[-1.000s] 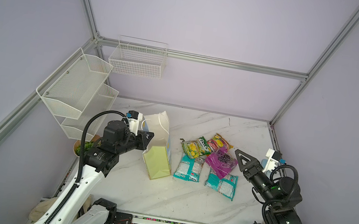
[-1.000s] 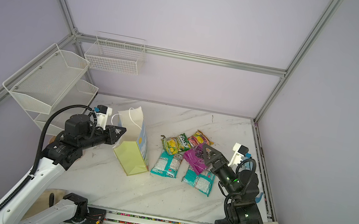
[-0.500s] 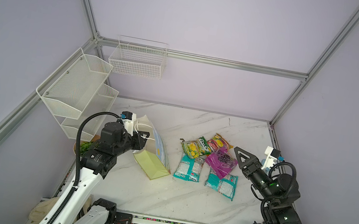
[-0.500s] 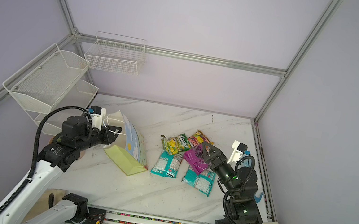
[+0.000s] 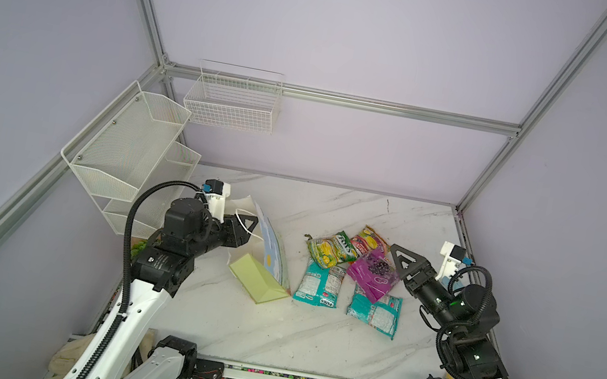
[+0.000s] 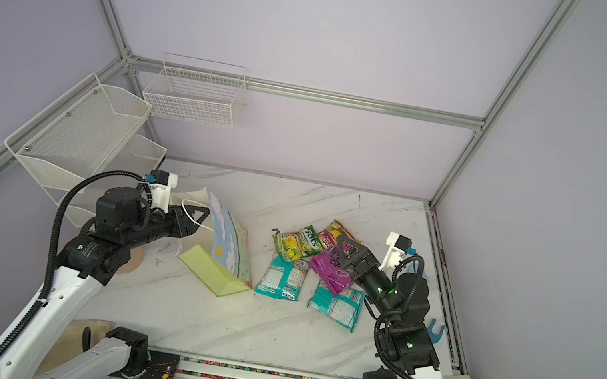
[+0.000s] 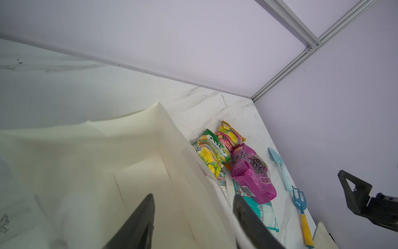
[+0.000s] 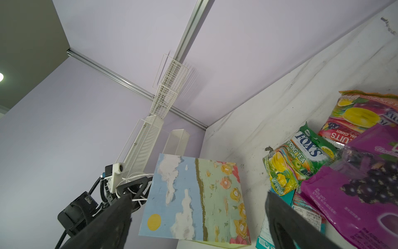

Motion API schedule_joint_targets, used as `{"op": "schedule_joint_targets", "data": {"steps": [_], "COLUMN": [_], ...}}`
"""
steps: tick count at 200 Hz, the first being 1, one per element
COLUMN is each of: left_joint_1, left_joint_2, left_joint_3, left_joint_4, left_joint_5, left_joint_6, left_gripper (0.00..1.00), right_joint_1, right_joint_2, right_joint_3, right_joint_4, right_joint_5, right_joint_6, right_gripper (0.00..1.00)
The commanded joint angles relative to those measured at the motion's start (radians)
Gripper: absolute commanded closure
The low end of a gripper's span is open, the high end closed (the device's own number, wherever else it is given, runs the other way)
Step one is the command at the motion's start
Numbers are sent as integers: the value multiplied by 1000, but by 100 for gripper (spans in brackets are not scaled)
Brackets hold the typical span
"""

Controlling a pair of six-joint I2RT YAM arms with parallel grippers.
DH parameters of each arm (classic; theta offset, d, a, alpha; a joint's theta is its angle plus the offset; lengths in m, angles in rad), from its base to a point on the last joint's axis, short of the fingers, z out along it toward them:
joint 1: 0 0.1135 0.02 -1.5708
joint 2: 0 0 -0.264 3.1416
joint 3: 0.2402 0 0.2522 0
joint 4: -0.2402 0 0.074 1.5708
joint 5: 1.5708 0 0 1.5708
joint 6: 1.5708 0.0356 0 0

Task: Place the snacks into the paper bag
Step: Place the paper bag at the center of the table.

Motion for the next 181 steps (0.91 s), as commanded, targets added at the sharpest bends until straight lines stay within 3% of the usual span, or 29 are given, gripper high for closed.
{"op": "schedule_joint_targets", "data": {"steps": [1, 30, 107, 181], "left_joint_1": [6, 6, 6, 4], "left_joint_2": [-25, -13, 83, 119], "left_joint_3": [118, 122, 204, 108], "left_joint_4": [-18, -27, -19, -175], "left_joint_5": [8, 1, 128, 34], "left_joint_6": [8, 24, 38, 120], "left_gripper": [41, 41, 35, 23], "right_joint_1": [10, 21, 31, 38], "right_joint_2": [6, 6, -3, -19], "right_joint_3": [-4, -2, -1, -12], "right_joint_4": [54, 57, 45, 32], "right_joint_5": [-2, 4, 9, 21], "right_joint_6": [-6, -5, -7, -13], "right_gripper": [3, 3, 3, 3]}}
